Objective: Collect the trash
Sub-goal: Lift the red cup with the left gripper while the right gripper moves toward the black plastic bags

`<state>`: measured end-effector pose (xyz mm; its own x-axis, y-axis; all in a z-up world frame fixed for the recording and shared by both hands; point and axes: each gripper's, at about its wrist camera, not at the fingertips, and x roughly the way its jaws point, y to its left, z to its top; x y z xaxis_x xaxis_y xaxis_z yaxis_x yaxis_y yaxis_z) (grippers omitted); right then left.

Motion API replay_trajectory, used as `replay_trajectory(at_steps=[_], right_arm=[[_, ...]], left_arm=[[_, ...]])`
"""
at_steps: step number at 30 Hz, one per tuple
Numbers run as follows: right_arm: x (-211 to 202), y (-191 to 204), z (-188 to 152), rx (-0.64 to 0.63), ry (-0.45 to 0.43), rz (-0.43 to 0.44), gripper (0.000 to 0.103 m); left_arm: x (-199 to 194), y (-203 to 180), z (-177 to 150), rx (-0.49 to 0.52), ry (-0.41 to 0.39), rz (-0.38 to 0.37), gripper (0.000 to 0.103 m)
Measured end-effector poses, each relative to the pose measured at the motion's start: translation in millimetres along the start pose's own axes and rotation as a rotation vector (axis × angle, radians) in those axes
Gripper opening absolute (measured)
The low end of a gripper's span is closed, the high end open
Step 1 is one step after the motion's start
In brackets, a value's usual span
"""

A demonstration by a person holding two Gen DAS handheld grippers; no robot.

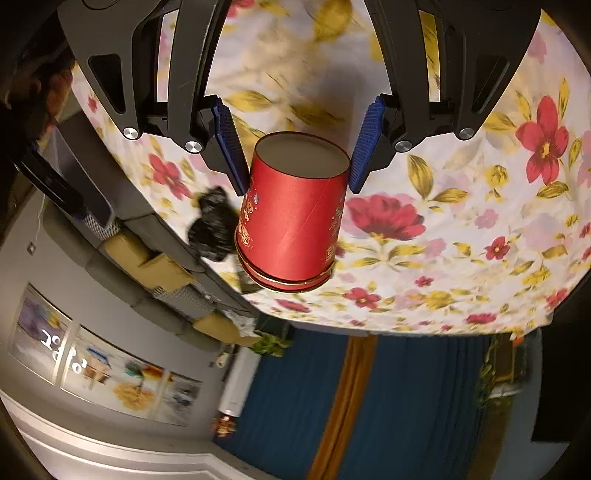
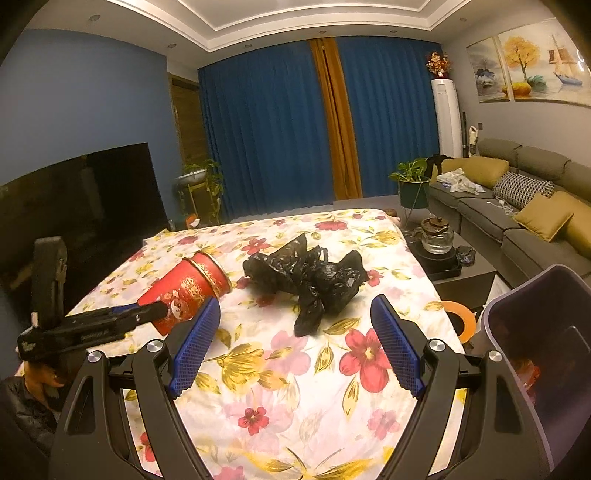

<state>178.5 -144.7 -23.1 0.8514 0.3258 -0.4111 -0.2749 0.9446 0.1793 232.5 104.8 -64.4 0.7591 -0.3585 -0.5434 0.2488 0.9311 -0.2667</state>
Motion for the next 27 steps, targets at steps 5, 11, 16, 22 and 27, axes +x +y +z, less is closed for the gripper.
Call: replay_trajectory(at_steps=[5,11,16,22,27], right_arm=[[-2.9,4.4,-1.6,-0.021,0.006,0.042,0.075],[-0.6,13.5,-3.3,-0.022,0.047,0.142,0.066],[7.2,22.0,-7.8,-0.042,0.089,0.174,0.060],[15.8,27.4,-10.9,-0.034,0.137,0.243,0.048],[18.7,31.1,-12.2,-0.031,0.161,0.300,0.042]], left_arm=[[-29.9,-25.3,-13.2,0.071,-0.047,-0.022,0.054],[-47.7,-46.7,-32.2,0.156,-0.036,-0.050,0.054],[-55.6,-52.7,-46.7,0.192,-0.014,-0.069,0.054],[-64.4,-57.1,-57.1,0.229,-0.008,-0.109,0.054],[-69.0,-50.7,-58.0,0.230,-0.009,-0.131,0.054]])
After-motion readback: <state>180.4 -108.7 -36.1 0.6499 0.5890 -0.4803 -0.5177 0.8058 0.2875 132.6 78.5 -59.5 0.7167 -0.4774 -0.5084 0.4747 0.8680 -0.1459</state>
